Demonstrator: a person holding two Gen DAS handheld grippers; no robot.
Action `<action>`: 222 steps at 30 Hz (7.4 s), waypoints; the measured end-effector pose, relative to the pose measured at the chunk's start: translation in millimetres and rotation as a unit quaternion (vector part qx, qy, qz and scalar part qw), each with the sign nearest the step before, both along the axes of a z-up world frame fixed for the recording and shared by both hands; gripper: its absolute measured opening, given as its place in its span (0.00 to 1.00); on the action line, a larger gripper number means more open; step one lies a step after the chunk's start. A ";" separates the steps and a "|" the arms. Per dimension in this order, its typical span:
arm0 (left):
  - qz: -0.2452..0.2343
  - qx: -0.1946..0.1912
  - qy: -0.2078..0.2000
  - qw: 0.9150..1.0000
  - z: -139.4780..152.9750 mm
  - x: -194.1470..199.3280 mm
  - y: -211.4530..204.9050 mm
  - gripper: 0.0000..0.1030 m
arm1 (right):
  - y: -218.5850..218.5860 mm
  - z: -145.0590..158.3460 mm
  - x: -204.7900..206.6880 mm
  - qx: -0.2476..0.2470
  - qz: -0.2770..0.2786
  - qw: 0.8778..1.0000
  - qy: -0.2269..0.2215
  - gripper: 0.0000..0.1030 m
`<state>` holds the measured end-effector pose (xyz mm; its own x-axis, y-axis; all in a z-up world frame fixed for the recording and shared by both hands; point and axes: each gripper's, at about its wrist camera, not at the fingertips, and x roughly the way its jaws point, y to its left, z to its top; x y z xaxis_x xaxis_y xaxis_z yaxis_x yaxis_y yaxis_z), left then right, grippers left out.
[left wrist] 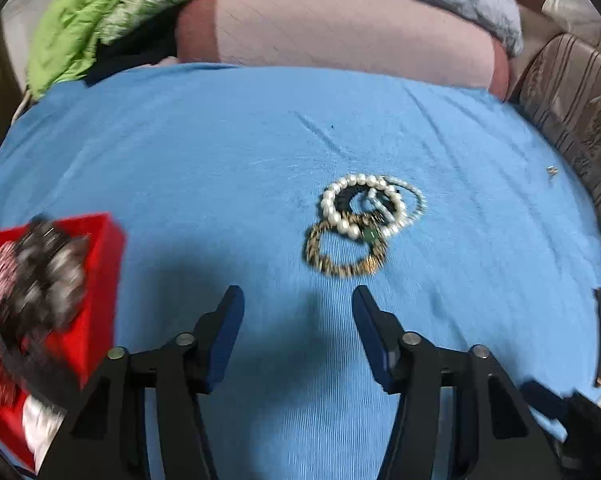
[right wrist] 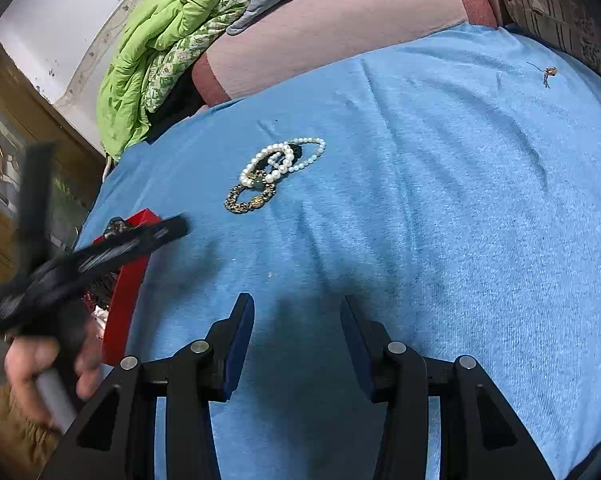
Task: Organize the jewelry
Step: 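Move both tools toward the pearl and gold bracelets, then grasp the gold leopard-print bracelet with the left tool while the right tool reaches the pearl bracelets, then grasp the white pearl bracelet with the right tool and lift it, then lift the pearl bracelet off the cloth with the right tool while the left tool holds the gold bracelet, then carry both bracelets into the red tray and open both tools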
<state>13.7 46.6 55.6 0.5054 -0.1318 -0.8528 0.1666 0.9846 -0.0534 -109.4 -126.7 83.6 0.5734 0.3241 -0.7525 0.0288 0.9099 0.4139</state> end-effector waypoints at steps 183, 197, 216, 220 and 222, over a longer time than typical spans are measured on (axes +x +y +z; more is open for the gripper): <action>-0.059 -0.085 -0.013 0.995 50.0 -172.9 27.8 0.05 | -38.2 -17.4 -49.1 -0.017 0.000 0.999 0.039 0.11; -0.078 -0.099 -0.010 0.992 53.4 -175.0 19.2 0.06 | -32.6 37.2 -65.4 -0.025 -0.011 0.999 -0.024 0.11; -0.104 -0.110 -0.031 0.988 70.2 -183.4 7.0 0.06 | -45.8 64.4 -96.4 -0.039 -0.047 0.997 -0.046 0.11; -0.102 -0.112 -0.041 0.988 73.8 -183.5 12.9 0.06 | -38.3 67.7 -96.2 -0.044 -0.040 0.997 -0.046 0.11; -0.095 -0.111 -0.048 0.988 75.4 -183.1 20.5 0.06 | -31.5 68.2 -93.1 -0.045 -0.032 0.998 -0.043 0.11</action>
<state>-169.4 67.0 131.1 0.5302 -0.4110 -0.7416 0.3626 0.9005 -0.2399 -202.5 -158.2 151.8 0.6545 0.2187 -0.7238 0.0558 0.9407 0.3347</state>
